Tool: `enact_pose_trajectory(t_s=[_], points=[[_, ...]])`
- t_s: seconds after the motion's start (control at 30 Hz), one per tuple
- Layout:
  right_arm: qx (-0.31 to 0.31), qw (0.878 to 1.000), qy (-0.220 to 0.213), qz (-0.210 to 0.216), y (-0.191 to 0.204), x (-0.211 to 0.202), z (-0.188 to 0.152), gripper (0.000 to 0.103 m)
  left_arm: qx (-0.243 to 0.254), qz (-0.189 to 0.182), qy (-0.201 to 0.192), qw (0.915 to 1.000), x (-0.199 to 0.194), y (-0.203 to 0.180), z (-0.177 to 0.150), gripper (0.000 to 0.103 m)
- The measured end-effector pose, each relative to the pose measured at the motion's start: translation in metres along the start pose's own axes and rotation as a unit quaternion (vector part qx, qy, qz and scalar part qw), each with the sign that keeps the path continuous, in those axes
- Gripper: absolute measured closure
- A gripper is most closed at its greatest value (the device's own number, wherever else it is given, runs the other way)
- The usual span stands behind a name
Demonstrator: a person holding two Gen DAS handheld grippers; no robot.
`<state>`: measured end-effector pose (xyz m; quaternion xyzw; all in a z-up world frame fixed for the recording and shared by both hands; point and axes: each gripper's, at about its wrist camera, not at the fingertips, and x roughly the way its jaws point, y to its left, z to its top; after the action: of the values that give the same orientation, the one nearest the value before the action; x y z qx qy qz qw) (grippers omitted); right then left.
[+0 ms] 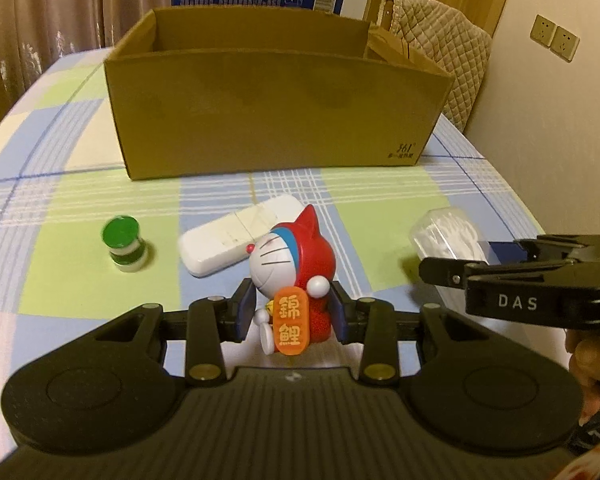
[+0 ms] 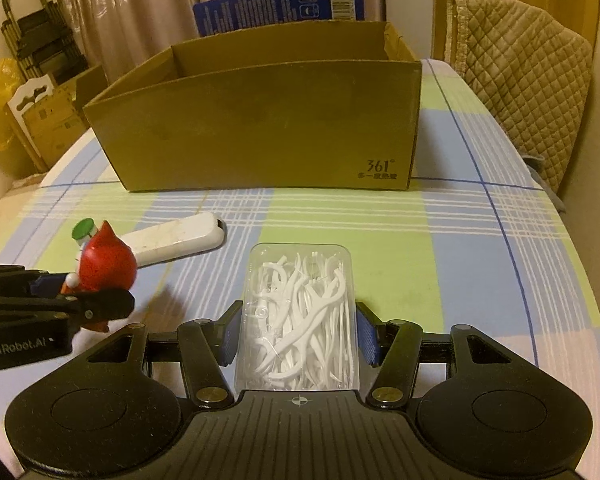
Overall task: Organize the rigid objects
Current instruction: 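Grasp red Doraemon figure with left tool while right tool holds floss box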
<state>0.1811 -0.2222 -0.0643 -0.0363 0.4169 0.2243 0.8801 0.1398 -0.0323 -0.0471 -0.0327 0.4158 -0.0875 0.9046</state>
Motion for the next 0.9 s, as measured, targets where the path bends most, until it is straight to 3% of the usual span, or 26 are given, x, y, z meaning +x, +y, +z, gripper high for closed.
enact_pose_trajectory(t_s=[0.4, 0.9], points=[[0.012, 1.000, -0.020, -0.006, 0.014, -0.046, 0.007, 0.050, -0.003, -0.006, -0.018, 0.9998, -0.039, 0.001, 0.011, 0.070], [-0.002, 0.999, -0.033, -0.001, 0.030, -0.074, 0.013, 0.050, -0.002, -0.009, -0.030, 0.9995, -0.069, 0.000, 0.018, 0.070]])
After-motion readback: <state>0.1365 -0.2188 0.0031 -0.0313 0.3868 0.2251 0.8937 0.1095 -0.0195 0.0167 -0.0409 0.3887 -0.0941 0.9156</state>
